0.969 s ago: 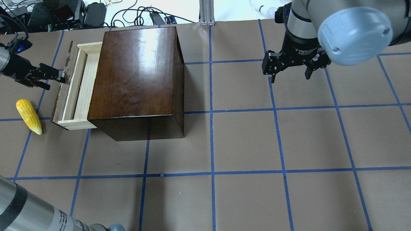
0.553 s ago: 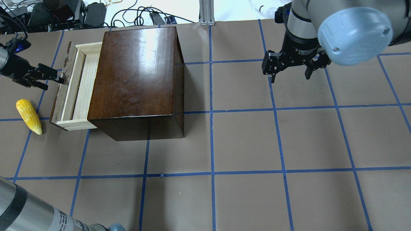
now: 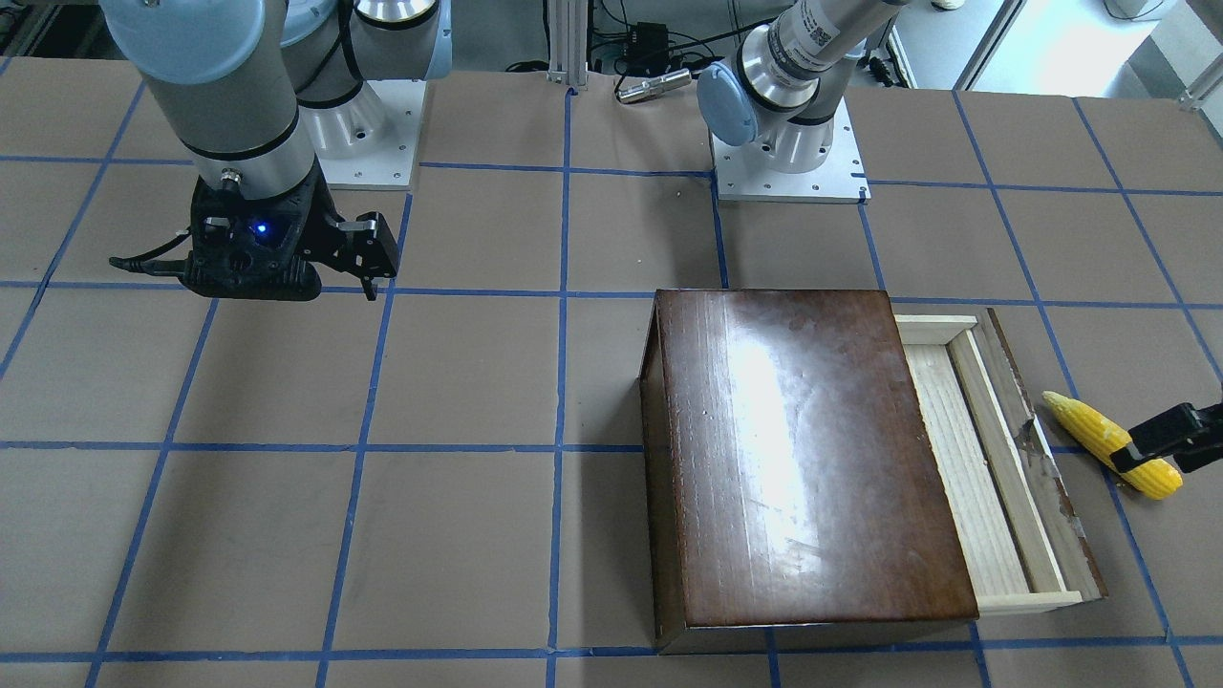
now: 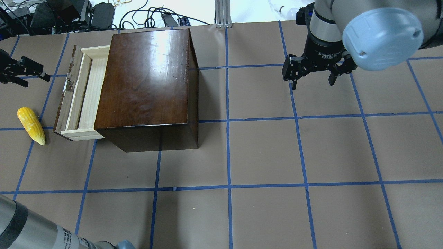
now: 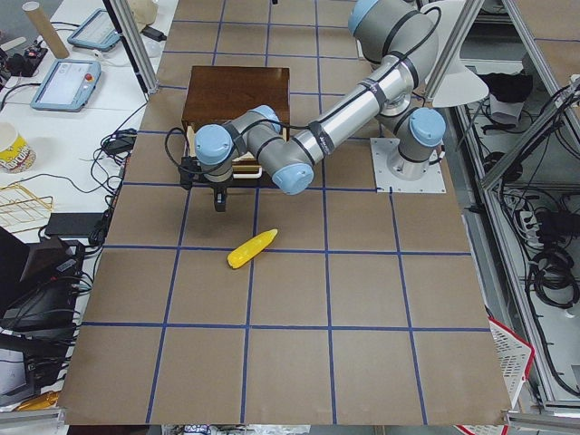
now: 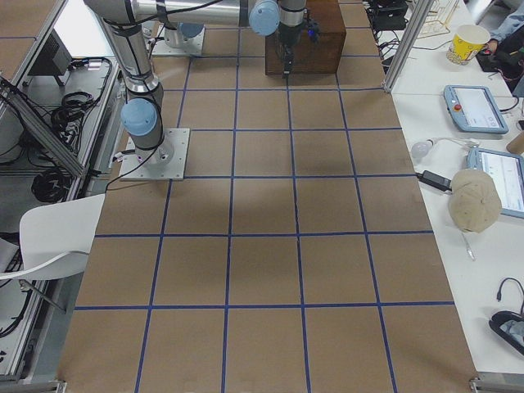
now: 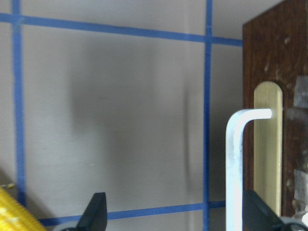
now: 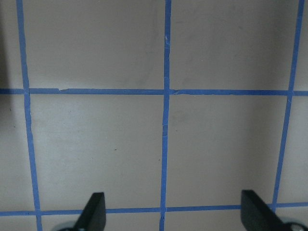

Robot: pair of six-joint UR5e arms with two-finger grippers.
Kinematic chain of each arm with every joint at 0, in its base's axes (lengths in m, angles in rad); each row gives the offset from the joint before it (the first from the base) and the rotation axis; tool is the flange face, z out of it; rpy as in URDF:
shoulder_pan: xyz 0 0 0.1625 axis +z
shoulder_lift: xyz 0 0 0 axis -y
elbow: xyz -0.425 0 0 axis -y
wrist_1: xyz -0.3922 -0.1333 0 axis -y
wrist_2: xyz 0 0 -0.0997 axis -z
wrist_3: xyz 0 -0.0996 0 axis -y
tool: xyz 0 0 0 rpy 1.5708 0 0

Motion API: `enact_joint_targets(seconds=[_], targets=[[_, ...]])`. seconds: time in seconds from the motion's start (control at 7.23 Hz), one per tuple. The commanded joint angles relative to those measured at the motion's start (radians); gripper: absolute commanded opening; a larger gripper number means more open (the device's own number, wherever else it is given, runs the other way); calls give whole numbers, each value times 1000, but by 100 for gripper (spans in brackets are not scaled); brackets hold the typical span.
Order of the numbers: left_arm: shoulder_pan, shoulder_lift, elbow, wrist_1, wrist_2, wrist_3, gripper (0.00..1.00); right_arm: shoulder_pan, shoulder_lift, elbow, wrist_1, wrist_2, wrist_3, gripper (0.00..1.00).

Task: Open drawer and put corn inside
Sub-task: 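Release the handle and move the left gripper away from the drawer, then lower the left gripper onto the yellow corn cob and grasp it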

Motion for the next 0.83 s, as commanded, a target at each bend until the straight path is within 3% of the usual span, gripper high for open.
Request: enact_joint_targets(seconds=[0.0,0.14,0.69], targets=[[68,-19,6,5,38,-226,100,0,0,0,2,0,0,100],[74,-22,3,5,141,-329,100,0,0,0,2,0,0,100],[74,-95,-37,70,232,-552,100,0,0,0,0,0,0,100]])
